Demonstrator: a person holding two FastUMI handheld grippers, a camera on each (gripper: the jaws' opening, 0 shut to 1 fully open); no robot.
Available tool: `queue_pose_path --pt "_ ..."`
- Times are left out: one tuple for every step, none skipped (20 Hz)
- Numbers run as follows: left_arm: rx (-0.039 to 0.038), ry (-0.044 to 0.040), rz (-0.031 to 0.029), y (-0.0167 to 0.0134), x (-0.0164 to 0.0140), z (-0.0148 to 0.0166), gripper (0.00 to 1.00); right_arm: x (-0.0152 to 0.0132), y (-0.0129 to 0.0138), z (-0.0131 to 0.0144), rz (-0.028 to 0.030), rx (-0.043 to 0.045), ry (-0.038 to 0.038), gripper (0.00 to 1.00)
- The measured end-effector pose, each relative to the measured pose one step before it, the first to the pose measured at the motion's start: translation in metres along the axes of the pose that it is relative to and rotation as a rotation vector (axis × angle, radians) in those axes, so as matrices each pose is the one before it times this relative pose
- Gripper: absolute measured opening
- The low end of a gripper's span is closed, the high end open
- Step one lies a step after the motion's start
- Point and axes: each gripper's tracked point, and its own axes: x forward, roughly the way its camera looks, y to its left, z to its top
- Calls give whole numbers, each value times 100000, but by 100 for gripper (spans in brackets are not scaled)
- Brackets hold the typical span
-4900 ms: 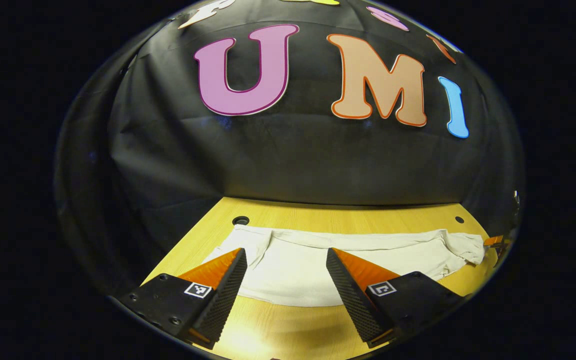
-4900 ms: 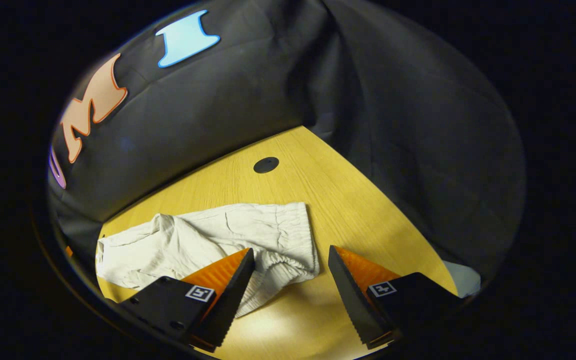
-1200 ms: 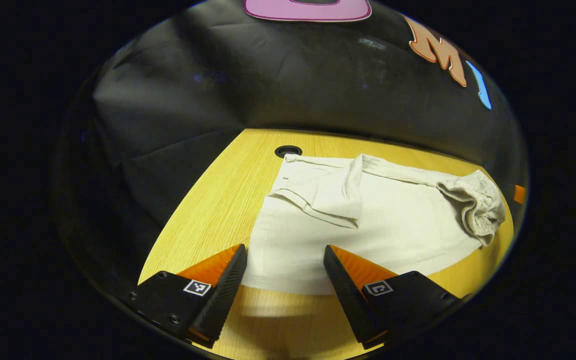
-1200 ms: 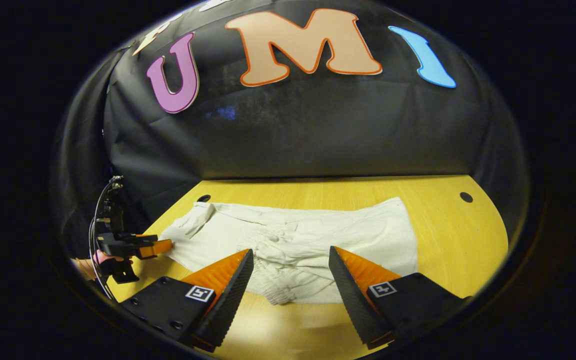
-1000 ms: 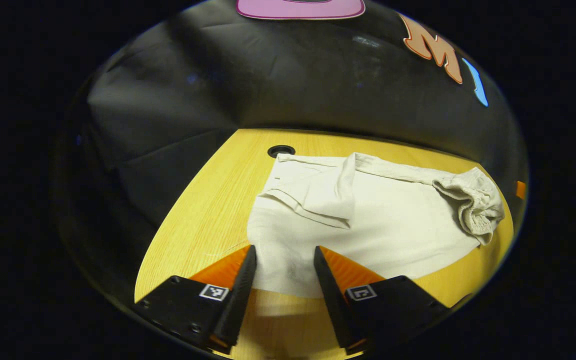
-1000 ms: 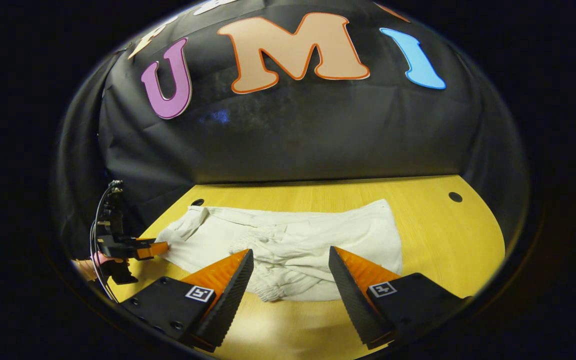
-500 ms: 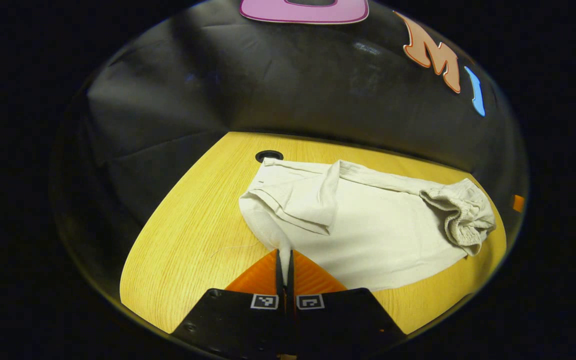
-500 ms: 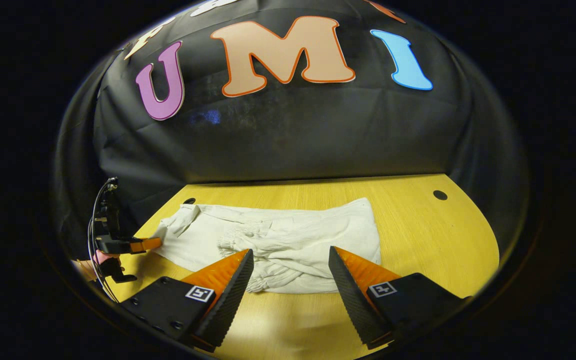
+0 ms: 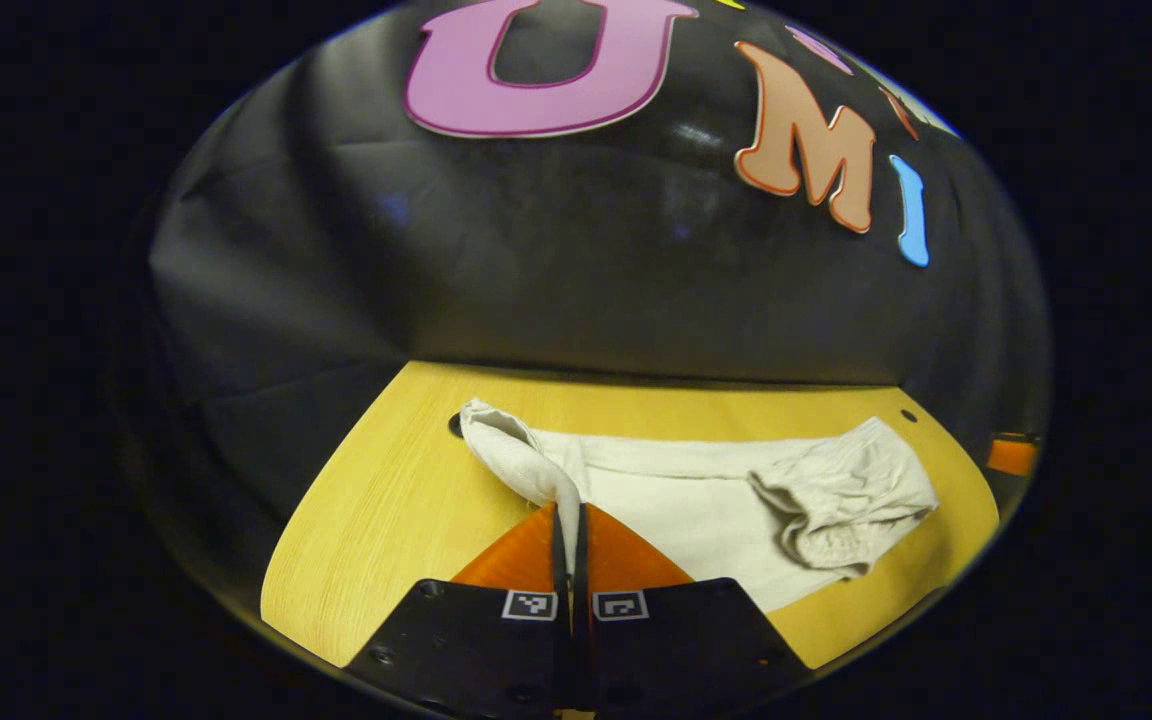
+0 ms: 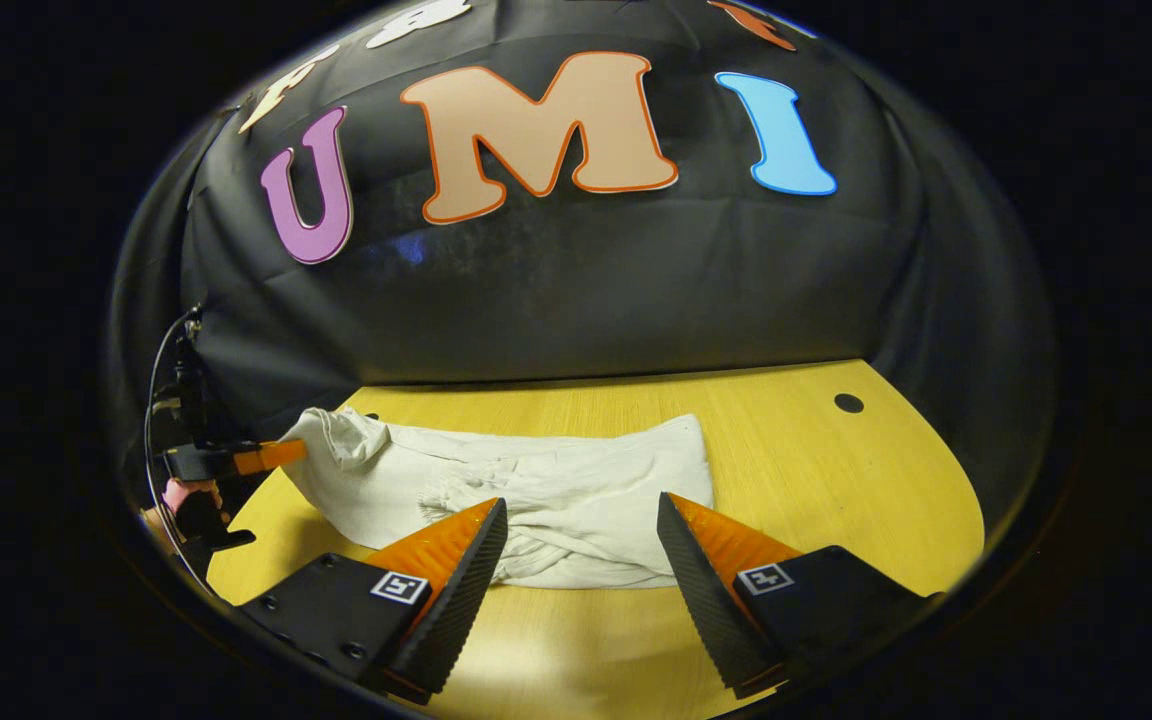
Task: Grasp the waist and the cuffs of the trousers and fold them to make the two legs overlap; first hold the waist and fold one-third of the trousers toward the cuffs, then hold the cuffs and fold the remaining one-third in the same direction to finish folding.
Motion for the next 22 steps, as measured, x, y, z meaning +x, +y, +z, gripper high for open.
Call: queue_pose_path --pt "94 -1639 -2117 -1622 -25 1033 0 -418 -489 164 -56 -226 -167 96" --pt "82 -1687 -1972 -1689 43 1102 0 -476 -578 214 -32 -351 -267 96" --pt "276 -1958 -1983 -1717 79 1136 0 -282 -678 177 -146 -525 -142 92" --pt "273 -2101 -2299 -1901 115 1160 0 -390 -625 84 -158 -578 -12 92" --pt "248 -1121 -2077 -1632 157 820 0 -272 -766 109 -307 -594 30 92" --pt "525 -795 -2094 -1855 219 749 0 -427 -750 -5 -397 -672 81 97" --pt "827 -847 -2083 -1855 127 573 0 -325 -802 61 -461 -603 -87 97" --pt "1247 -651 -2290 -1892 237 593 0 -304 -753 49 -231 -321 -134 92" --pt "1911 -770 -2653 -2107 456 558 0 -262 -725 -113 -254 -119 112 97" --pt "2034 -270 -2276 -1666 493 450 0 -418 -695 -86 -277 4 86 92" --pt "2511 -93 -2577 -2006 427 259 0 -283 -662 -120 -269 108 -112 97" --pt "2777 124 -2612 -1886 453 214 0 -282 -792 -6 -338 209 -147 97" --pt "2265 525 -2791 -2065 576 167 0 -299 -785 -20 -414 346 -26 92" --pt "1808 632 -2815 -1921 655 -15 0 -253 -726 -91 -420 375 -14 92" --pt "2237 794 -2341 -1855 660 -189 0 -317 -750 -36 -393 228 -17 92" --pt "2932 1259 -1595 -1759 816 -327 0 -377 -764 -105 -554 65 168 92" --pt "2200 1190 -989 -1158 858 -573 0 -281 -738 -98 -478 -48 155 97" --pt "1576 1622 -1368 -1436 850 -812 0 -341 -728 -84 -406 -33 191 97" --pt "307 1624 -1830 -1237 951 -1181 0 -277 -706 -148 -388 56 262 96" --pt "-608 2375 -1898 -1118 743 -1340 0 -345 -648 -182 -442 136 291 97" --pt "-1090 2906 -2243 -1154 641 -1621 0 -174 -626 -141 -419 172 401 92" --pt "-1901 3797 -2036 -1204 558 -1893 0 -216 -543 -210 -524 275 434 96"
